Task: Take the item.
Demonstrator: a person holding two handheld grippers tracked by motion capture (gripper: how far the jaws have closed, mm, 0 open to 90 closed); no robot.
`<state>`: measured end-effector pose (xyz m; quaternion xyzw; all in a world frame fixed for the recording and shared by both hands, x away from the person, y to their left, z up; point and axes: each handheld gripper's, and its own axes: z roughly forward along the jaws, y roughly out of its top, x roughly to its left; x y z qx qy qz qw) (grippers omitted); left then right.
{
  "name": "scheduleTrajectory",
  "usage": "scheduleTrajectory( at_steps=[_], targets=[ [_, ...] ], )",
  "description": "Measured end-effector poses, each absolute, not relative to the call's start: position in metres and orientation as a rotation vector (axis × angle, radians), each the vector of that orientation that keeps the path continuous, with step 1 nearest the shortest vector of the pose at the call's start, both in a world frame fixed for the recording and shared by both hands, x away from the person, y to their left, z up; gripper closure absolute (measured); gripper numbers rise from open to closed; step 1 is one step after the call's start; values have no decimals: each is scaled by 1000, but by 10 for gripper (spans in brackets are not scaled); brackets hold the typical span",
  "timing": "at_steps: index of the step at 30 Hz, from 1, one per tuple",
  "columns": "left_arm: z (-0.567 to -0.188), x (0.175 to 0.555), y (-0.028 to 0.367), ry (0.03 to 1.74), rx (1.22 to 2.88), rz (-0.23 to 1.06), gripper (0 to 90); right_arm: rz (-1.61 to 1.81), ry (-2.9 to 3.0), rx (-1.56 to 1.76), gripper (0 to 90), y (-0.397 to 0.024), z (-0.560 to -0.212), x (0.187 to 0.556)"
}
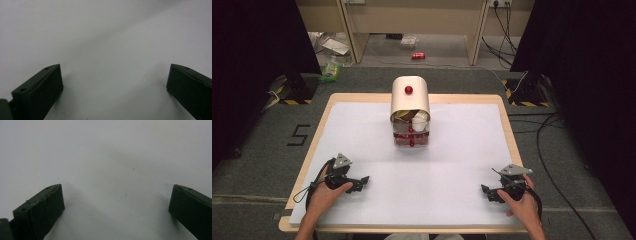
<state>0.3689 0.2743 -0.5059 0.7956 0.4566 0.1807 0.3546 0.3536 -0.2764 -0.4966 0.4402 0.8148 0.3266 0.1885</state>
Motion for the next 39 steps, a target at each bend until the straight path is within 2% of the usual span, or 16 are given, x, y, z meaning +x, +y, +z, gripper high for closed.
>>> scheduleTrajectory(
  at_steps=[4,5,7,8,9,10,11,13,14,15,17,39],
  targets=[
    [-506,369,274,1180,2057,467,0,928,2287,1244,30,-276,-496,353],
    [-506,369,274,1180,2057,467,0,938,2282,1244,65,-276,-496,352],
    [-506,369,274,1180,2057,467,0,977,2256,1254,229,-275,-493,351],
    [-506,369,274,1180,2057,467,0,991,2253,1246,201,-274,-492,351],
    [-506,369,274,1180,2057,467,0,1002,2252,1238,129,-272,-490,351],
    [-506,369,274,1180,2057,467,0,1002,2252,1238,129,-272,-490,351],
    [-506,369,274,1180,2056,467,0,1025,2238,1205,196,-267,-486,350],
    [-506,369,274,1180,2057,467,0,1033,2240,1194,188,-266,-485,349],
    [-506,369,274,1180,2057,467,0,1053,2246,1172,153,-260,-483,348],
    [-506,369,274,1180,2057,467,0,1056,2247,1154,180,-258,-482,348],
    [-506,369,274,1180,2057,467,0,1067,2256,1122,145,-253,-480,348],
    [-506,369,274,1180,2056,467,0,1198,2275,903,154,-181,-440,367]
  ],
)
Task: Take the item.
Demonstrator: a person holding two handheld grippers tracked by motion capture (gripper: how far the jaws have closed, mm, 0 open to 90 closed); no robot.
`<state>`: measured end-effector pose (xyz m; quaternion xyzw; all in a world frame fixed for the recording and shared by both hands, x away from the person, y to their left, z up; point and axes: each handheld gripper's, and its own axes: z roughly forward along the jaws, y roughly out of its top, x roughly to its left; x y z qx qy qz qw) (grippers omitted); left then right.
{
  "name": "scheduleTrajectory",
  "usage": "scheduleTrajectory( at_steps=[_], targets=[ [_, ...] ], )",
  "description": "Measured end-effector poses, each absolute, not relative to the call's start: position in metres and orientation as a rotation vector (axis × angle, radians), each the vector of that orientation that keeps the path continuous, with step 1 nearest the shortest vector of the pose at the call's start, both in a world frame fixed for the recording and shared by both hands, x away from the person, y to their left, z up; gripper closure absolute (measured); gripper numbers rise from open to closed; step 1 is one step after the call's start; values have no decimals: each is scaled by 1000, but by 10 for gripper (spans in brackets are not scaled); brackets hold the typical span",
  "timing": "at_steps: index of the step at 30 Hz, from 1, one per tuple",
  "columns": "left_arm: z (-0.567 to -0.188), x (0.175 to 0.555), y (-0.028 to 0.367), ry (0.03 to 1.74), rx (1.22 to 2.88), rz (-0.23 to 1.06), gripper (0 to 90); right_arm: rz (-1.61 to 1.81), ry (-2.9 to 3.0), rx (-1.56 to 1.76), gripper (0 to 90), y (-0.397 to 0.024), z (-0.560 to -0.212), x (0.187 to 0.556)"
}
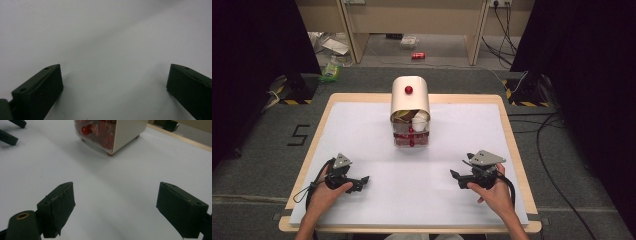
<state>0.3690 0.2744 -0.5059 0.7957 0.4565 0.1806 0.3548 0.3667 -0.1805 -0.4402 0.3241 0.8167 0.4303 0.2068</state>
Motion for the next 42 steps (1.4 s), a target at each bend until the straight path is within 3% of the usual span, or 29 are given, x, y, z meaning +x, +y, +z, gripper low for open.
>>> scheduleTrajectory(
  at_steps=[17,42],
  targets=[
    [-506,369,275,1179,2057,465,0,1236,2303,806,165,-135,-414,384],
    [-506,369,275,1180,2057,463,0,1300,2296,641,277,-76,-384,404]
  ],
)
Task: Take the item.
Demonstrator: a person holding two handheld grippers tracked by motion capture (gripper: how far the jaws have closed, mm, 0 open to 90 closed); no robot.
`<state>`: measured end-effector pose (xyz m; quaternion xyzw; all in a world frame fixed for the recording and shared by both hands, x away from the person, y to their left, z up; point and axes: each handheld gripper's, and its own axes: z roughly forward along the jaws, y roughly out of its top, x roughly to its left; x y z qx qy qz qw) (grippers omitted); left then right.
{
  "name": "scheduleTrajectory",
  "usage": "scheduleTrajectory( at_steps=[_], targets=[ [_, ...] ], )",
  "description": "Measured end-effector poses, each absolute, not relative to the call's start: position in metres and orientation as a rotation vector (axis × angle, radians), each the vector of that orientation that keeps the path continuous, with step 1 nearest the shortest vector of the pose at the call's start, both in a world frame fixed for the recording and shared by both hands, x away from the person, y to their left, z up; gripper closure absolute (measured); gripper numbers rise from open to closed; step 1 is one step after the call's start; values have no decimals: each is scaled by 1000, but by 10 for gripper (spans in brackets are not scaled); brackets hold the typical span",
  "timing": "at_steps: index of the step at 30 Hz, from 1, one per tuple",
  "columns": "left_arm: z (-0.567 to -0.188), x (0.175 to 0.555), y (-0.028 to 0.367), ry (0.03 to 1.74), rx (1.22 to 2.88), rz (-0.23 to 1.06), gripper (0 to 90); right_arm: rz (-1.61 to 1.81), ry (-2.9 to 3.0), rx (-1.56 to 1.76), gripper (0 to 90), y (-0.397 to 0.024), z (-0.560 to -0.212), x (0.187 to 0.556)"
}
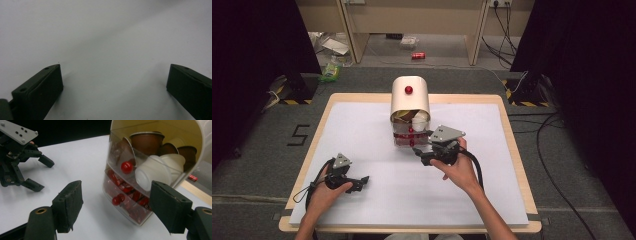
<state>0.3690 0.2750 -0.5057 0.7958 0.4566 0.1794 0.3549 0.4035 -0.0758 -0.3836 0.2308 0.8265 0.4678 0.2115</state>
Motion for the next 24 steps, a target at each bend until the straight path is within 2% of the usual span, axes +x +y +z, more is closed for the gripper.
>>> scheduleTrajectory(
  at_steps=[15,24],
  targets=[
    [-506,369,275,1178,2057,464,1,1288,2263,615,285,-52,-365,430],
    [-506,369,276,1178,2055,461,1,1270,2286,636,286,-44,-369,447]
  ],
)
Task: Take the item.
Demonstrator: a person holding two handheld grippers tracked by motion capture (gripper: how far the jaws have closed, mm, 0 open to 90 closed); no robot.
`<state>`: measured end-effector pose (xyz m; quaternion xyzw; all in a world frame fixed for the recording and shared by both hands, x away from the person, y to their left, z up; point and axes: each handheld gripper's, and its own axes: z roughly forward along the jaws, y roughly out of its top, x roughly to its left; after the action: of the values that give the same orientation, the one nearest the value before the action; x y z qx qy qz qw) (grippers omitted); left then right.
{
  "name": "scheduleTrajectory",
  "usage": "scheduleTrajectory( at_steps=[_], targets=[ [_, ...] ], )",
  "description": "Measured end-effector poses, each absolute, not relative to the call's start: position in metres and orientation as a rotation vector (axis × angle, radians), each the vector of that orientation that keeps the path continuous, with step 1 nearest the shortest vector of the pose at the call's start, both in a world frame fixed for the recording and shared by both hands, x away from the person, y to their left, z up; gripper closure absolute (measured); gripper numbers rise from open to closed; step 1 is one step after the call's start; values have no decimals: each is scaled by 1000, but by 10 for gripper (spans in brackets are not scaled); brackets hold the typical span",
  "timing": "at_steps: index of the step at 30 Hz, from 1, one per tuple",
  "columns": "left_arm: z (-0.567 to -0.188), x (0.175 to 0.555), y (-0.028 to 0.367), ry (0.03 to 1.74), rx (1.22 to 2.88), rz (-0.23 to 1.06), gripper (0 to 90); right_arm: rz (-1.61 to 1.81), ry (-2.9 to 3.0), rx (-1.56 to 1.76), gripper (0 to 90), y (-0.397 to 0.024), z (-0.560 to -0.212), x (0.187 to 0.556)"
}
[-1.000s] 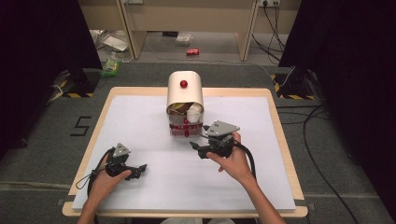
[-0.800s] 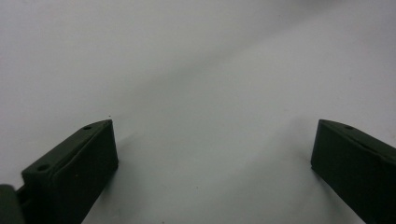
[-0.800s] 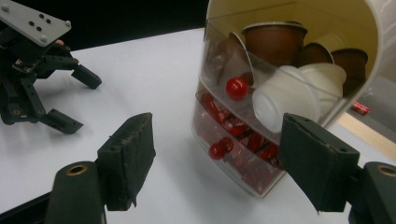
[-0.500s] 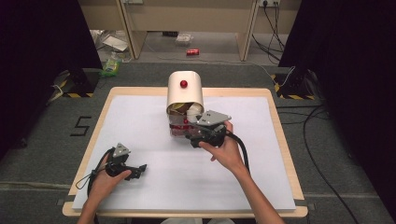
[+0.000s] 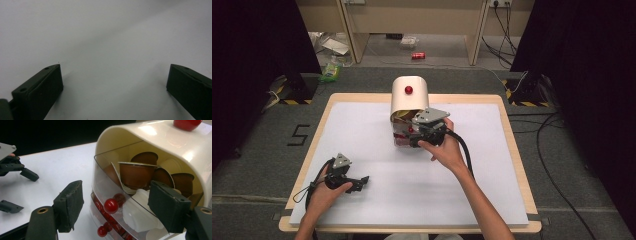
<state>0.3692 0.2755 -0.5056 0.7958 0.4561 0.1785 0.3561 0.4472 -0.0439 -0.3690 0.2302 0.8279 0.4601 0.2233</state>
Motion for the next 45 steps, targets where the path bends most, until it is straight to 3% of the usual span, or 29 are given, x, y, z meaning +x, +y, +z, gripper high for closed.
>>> scheduleTrajectory(
  at_steps=[19,45],
  targets=[
    [-506,369,275,1178,2055,462,1,1212,2357,600,278,-44,-370,448],
    [-506,369,275,1178,2054,461,1,1203,2363,498,264,-51,-377,406]
  ],
)
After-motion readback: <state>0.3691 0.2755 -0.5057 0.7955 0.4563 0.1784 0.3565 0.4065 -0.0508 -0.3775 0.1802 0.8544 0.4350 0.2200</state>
